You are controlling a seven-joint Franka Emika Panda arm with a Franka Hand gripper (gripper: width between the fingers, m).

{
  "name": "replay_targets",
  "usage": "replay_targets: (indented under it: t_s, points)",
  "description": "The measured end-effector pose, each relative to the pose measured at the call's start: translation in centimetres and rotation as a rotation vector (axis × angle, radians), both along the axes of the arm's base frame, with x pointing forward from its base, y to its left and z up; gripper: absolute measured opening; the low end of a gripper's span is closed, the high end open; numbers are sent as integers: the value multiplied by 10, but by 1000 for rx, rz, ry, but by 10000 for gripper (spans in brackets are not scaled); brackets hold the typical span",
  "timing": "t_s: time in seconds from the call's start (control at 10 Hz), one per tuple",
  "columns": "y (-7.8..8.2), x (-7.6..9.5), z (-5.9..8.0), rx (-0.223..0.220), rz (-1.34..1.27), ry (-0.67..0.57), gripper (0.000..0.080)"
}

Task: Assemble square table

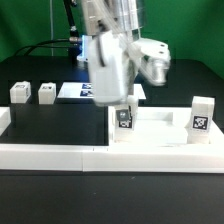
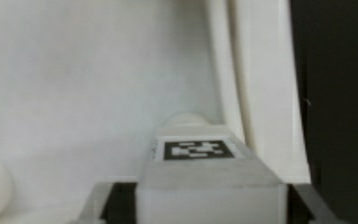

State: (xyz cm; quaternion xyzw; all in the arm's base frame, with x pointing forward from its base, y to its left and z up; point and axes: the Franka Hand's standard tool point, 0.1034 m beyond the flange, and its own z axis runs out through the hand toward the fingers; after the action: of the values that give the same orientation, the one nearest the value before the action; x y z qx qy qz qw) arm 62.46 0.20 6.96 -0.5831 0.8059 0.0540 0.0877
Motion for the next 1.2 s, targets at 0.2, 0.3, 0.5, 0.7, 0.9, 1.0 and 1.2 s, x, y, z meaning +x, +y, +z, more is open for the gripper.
replay_targets:
  t_s: [0.2, 0.3, 0.5, 0.7, 0.9, 1.0, 1.2]
  points:
    - [3, 1, 0, 4, -85, 9, 288]
    - [2, 1, 0, 8, -100, 11, 290]
    - [3, 0, -1, 1, -2, -4, 535]
    - [6, -1, 1, -14, 280, -32, 614]
    - [10, -2, 2, -21, 482, -46, 648]
    - [10, -3, 2, -27, 566, -62, 648]
    - [7, -3, 2, -48, 805, -95, 649]
